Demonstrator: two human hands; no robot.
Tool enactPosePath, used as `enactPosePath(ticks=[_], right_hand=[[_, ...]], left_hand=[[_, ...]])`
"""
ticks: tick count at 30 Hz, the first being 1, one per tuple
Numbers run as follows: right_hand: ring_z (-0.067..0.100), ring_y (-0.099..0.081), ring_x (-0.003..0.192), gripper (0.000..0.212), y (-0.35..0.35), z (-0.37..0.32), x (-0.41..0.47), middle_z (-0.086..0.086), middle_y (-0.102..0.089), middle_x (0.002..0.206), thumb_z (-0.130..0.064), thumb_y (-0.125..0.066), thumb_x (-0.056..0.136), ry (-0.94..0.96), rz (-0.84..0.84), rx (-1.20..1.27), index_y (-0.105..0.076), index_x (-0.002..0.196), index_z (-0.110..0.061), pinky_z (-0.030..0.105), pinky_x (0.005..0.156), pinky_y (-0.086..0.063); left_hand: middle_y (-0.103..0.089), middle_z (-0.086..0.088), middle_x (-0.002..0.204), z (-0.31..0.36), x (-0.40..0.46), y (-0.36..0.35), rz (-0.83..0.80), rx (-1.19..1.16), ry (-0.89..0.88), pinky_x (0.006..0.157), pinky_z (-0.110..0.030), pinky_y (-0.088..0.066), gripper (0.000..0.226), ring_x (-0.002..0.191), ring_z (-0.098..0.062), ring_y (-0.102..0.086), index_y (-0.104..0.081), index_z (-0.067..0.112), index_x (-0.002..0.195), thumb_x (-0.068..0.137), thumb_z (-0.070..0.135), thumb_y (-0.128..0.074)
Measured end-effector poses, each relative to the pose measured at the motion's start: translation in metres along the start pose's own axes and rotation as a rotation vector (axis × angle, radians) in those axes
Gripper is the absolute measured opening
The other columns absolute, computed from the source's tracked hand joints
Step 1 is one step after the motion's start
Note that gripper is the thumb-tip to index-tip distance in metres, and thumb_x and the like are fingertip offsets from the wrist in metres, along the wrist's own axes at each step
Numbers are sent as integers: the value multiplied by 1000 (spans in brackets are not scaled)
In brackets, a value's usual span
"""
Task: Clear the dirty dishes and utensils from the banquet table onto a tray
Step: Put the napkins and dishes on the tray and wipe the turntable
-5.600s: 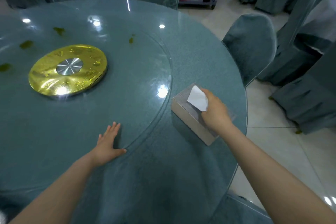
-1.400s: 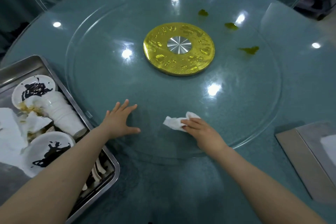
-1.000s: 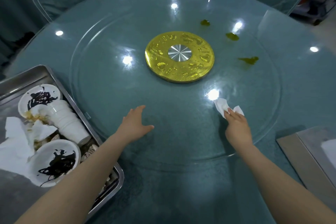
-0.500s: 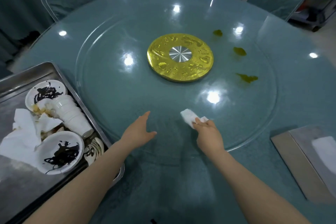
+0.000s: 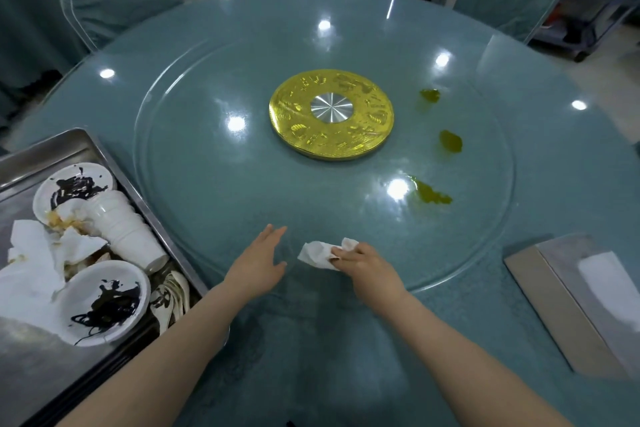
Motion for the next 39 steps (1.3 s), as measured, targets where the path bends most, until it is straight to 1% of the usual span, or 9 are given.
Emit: enactPosePath(ticks=[2,7,14,23,27,30,33,36,39], right_hand=[[22,-70,75,62,6,13,-6,-6,-74,95,14,-80,31,-37,40,-42,-78,84,-19,19,57,-53],[28,-54,108,60,9,69,-34,-1,-58,132,18,-44,73,-305,-27,-26,-67,119,-13,29,91,-49],[34,-63,77,46,27,107,-63,10,-72,104,22,-60,58,-568,116,-168,-74,92,-5,33,80,-50],[24,-58,56,61,0,56,-48,8,-73,97,20,-76,28,-410,242,-128,-74,84,-4,25,62,-57],[29,-61,68,65,-5,64,-57,4,-71,107,23,-72,37,-326,129,-154,-74,95,-6,24,64,-57],[33,-65,88,56,7,95,-55,10,-66,119,23,-62,58,-481,105,-181,-69,107,-2,27,85,-47],[32,-65,74,56,13,113,-55,16,-68,112,28,-56,56,-670,195,-137,-69,104,2,31,80,-42],[34,-54,84,56,6,112,-47,8,-59,131,20,-44,71,-861,208,-79,-63,117,-6,20,79,-26],[33,-50,88,50,-5,91,-29,8,-55,135,15,-41,75,-897,259,-26,-63,117,-3,23,83,-29]], left_hand=[[-1,4,161,2,3,-1,0,4,-6,110,-31,-27,73,145,-15,-17,-16,29,151,91,24,-57],[1,2,161,15,11,-8,-2,27,-41,115,-33,-20,80,147,-16,-7,-15,26,152,88,32,-63],[8,0,161,41,29,-19,-73,129,-4,115,-56,-10,95,147,-28,4,-6,35,151,80,51,-66],[54,-6,137,31,38,-43,-231,207,194,100,-71,14,135,128,-40,44,39,40,135,55,82,-63],[66,0,120,12,38,-32,-232,271,189,100,-71,14,136,123,-37,49,51,46,116,52,84,-63],[70,4,113,4,41,-24,-266,295,176,100,-71,15,135,117,-33,53,55,49,109,50,85,-61],[70,4,113,-2,41,-21,-298,305,168,99,-71,16,135,117,-34,53,55,50,109,49,86,-60],[70,4,113,-4,42,-20,-320,310,167,98,-71,16,135,114,-33,55,55,49,110,49,87,-60],[70,3,114,-6,42,-18,-339,320,163,98,-71,17,135,114,-34,55,55,48,111,49,87,-59]])
Point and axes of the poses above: each hand's wrist, its own x-axis towards the middle knuckle, its own y-axis out of the back of the hand, z = x × y, the point moved 5 cm from there along x, towards the middle knuckle
